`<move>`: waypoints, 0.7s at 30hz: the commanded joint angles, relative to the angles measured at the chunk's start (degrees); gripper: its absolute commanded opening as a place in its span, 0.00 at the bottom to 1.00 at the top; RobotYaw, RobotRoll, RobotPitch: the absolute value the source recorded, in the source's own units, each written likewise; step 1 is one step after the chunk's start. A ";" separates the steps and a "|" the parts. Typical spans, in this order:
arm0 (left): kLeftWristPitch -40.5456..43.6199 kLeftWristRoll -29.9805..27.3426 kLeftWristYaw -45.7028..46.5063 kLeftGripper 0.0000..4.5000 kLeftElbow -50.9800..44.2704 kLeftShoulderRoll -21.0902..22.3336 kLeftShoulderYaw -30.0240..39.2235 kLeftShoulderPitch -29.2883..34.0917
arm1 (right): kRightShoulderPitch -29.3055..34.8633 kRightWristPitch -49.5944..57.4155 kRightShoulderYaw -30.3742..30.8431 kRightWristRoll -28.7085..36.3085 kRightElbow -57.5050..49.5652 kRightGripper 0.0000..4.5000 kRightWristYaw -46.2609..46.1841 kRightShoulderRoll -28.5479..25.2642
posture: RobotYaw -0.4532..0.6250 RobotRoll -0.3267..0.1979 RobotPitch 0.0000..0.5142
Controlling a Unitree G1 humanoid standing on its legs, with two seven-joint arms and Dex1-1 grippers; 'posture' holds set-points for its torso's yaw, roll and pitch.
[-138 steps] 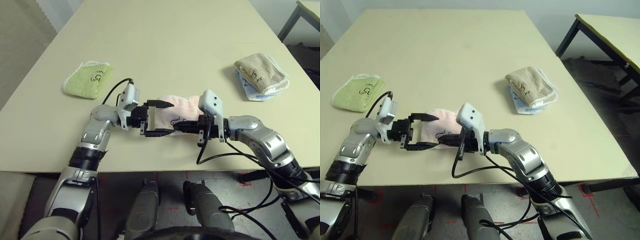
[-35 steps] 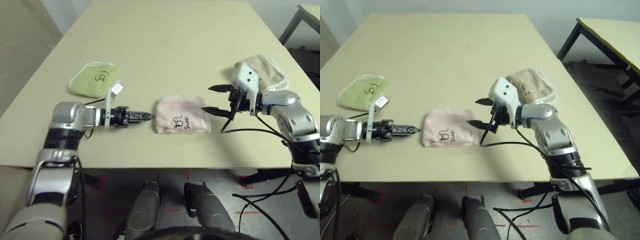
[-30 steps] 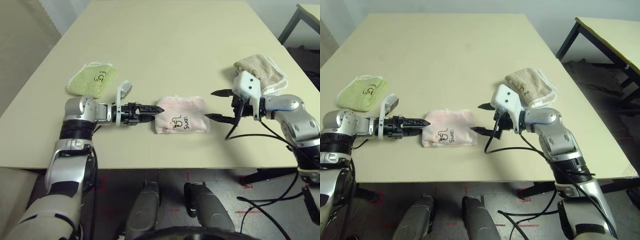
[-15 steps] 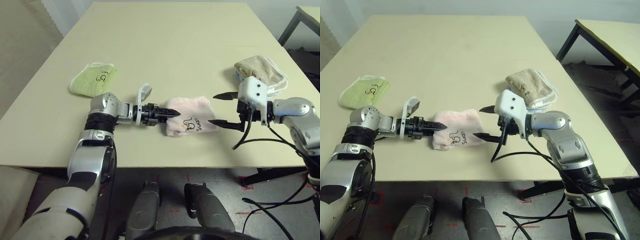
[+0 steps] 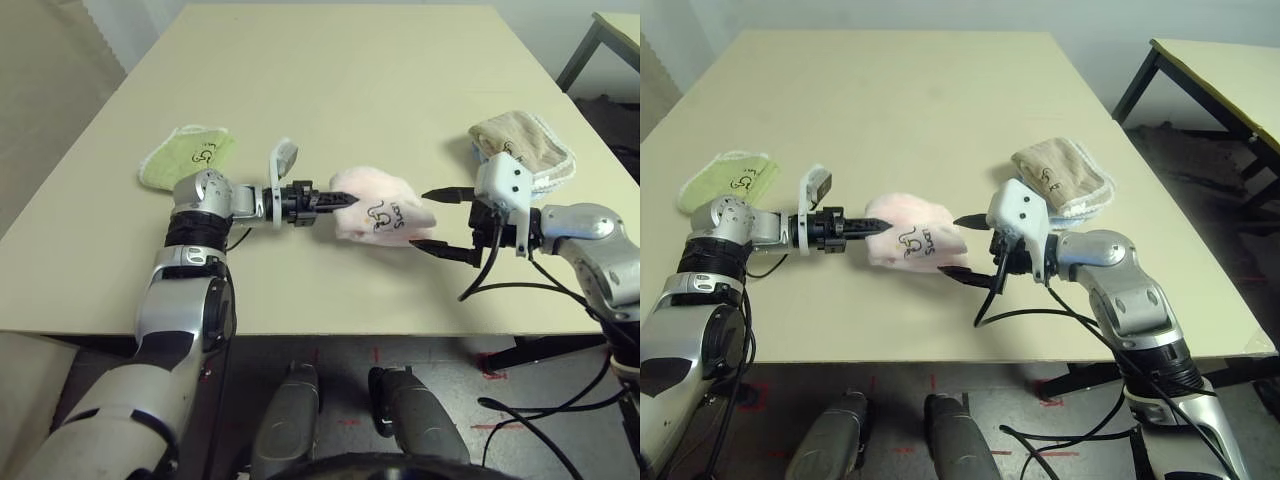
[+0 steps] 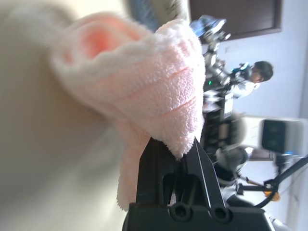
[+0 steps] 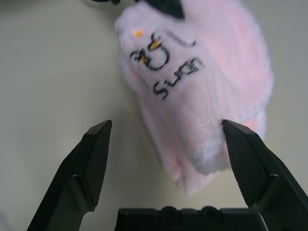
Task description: Fold the towel and set it aside.
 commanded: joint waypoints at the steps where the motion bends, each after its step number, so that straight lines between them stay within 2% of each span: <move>1: -1.48 -1.78 3.03 0.01 -3.66 1.57 4.29 -1.67 | 0.29 0.83 0.05 0.27 0.05 1.00 -1.99 1.59 | 0.38 0.62 0.27; 5: -4.86 -2.62 6.36 0.01 -5.49 4.21 8.46 -2.71 | 0.02 0.44 0.83 -0.27 0.70 1.00 -2.61 2.81 | 0.39 0.62 0.27; 9: -11.62 -2.54 10.06 0.01 -2.93 7.90 13.35 -4.81 | -1.06 0.36 0.97 -0.09 1.74 1.00 -2.98 3.73 | 0.42 0.62 0.27; 14: -22.64 -1.13 12.10 0.01 4.45 13.64 16.49 -8.27 | -2.03 0.05 1.14 -0.25 3.09 1.00 -3.02 4.62 | 0.43 0.62 0.26; 21: -38.53 2.01 10.38 0.01 18.62 20.78 16.07 -14.64 | -1.66 -0.03 1.23 -0.32 2.81 1.00 -3.21 4.89 | 0.42 0.62 0.25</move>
